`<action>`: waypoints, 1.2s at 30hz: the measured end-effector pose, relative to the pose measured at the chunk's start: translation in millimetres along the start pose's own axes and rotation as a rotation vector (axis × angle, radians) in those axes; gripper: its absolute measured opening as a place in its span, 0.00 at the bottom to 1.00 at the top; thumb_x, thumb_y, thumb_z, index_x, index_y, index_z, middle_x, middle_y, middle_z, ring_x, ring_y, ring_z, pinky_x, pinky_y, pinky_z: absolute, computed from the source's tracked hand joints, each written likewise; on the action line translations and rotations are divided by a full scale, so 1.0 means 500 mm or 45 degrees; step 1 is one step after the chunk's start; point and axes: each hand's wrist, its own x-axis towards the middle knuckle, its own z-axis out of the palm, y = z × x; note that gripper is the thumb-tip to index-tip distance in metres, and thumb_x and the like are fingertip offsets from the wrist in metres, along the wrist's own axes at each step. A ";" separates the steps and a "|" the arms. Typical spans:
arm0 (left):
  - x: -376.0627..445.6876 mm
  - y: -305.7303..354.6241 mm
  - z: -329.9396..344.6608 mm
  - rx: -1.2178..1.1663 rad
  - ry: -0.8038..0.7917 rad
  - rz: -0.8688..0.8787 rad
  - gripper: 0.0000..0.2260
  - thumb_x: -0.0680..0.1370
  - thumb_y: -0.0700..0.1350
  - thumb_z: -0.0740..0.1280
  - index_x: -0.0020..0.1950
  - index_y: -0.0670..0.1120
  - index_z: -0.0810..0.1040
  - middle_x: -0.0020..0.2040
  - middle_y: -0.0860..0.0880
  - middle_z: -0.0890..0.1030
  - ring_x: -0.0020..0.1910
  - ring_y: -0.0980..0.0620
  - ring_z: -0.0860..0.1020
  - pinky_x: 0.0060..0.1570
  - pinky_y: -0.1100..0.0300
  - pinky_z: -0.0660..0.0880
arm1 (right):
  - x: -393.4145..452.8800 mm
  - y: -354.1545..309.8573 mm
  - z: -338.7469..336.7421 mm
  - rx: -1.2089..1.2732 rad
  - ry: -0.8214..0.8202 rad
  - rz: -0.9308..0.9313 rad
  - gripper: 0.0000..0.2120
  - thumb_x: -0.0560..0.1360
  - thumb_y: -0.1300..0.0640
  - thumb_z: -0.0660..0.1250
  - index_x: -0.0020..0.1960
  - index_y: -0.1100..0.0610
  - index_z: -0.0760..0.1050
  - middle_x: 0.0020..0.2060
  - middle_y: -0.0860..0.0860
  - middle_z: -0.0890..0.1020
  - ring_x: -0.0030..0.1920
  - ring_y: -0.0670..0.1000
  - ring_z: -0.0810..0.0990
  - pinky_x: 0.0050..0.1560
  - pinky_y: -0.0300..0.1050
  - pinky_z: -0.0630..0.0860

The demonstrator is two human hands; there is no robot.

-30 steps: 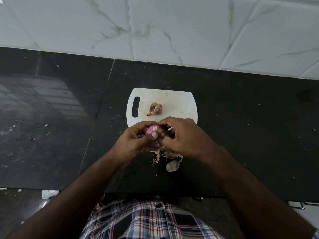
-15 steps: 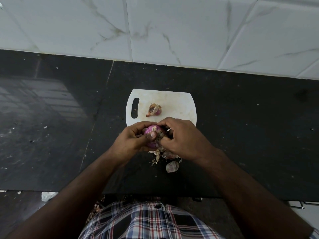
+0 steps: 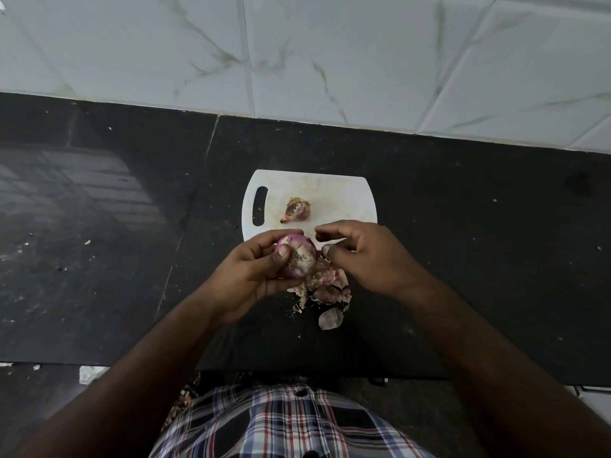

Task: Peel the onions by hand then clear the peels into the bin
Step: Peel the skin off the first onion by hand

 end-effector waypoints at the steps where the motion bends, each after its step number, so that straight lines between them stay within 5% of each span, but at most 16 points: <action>1: 0.001 0.000 -0.004 -0.043 -0.035 -0.006 0.21 0.74 0.44 0.72 0.66 0.46 0.79 0.62 0.39 0.82 0.57 0.40 0.82 0.53 0.49 0.82 | -0.001 0.003 0.005 0.147 -0.030 0.073 0.20 0.76 0.51 0.71 0.68 0.50 0.77 0.58 0.44 0.83 0.51 0.44 0.85 0.53 0.47 0.82; 4: 0.005 -0.001 -0.012 -0.091 -0.146 0.007 0.26 0.75 0.37 0.70 0.73 0.46 0.73 0.68 0.40 0.78 0.64 0.41 0.79 0.59 0.47 0.79 | -0.008 0.003 0.033 0.424 -0.122 0.180 0.27 0.71 0.40 0.73 0.67 0.46 0.76 0.57 0.47 0.83 0.51 0.53 0.86 0.49 0.59 0.84; 10: 0.010 0.009 -0.025 -0.095 -0.190 -0.022 0.32 0.72 0.28 0.68 0.75 0.44 0.70 0.73 0.43 0.75 0.69 0.41 0.76 0.67 0.47 0.73 | -0.009 0.011 0.058 0.431 0.044 0.050 0.23 0.72 0.59 0.77 0.65 0.50 0.78 0.57 0.49 0.84 0.55 0.47 0.84 0.51 0.56 0.84; 16: 0.015 0.020 -0.021 -0.013 -0.079 -0.087 0.31 0.68 0.30 0.72 0.71 0.42 0.73 0.62 0.38 0.82 0.57 0.43 0.83 0.53 0.55 0.82 | -0.006 0.013 0.067 0.487 0.095 -0.083 0.23 0.68 0.71 0.76 0.58 0.51 0.81 0.61 0.49 0.81 0.61 0.47 0.81 0.60 0.48 0.80; 21: 0.015 0.019 -0.013 0.114 -0.035 -0.006 0.33 0.66 0.29 0.74 0.70 0.45 0.74 0.63 0.42 0.82 0.58 0.43 0.82 0.56 0.48 0.82 | 0.008 0.013 0.056 0.601 0.096 0.177 0.20 0.73 0.61 0.74 0.64 0.50 0.78 0.56 0.48 0.84 0.53 0.49 0.86 0.53 0.58 0.83; 28: 0.024 0.007 0.000 0.321 -0.035 0.106 0.31 0.66 0.22 0.73 0.65 0.46 0.78 0.65 0.44 0.80 0.62 0.44 0.81 0.54 0.56 0.81 | 0.026 0.007 0.050 0.304 0.042 0.185 0.26 0.62 0.51 0.73 0.61 0.49 0.80 0.50 0.46 0.85 0.51 0.47 0.84 0.53 0.53 0.83; 36: 0.024 0.009 0.012 0.501 0.022 0.236 0.31 0.66 0.24 0.75 0.64 0.48 0.80 0.65 0.48 0.80 0.58 0.44 0.83 0.54 0.54 0.81 | 0.029 -0.002 0.062 0.122 0.139 0.130 0.19 0.70 0.55 0.74 0.60 0.49 0.76 0.50 0.44 0.83 0.49 0.44 0.82 0.52 0.50 0.81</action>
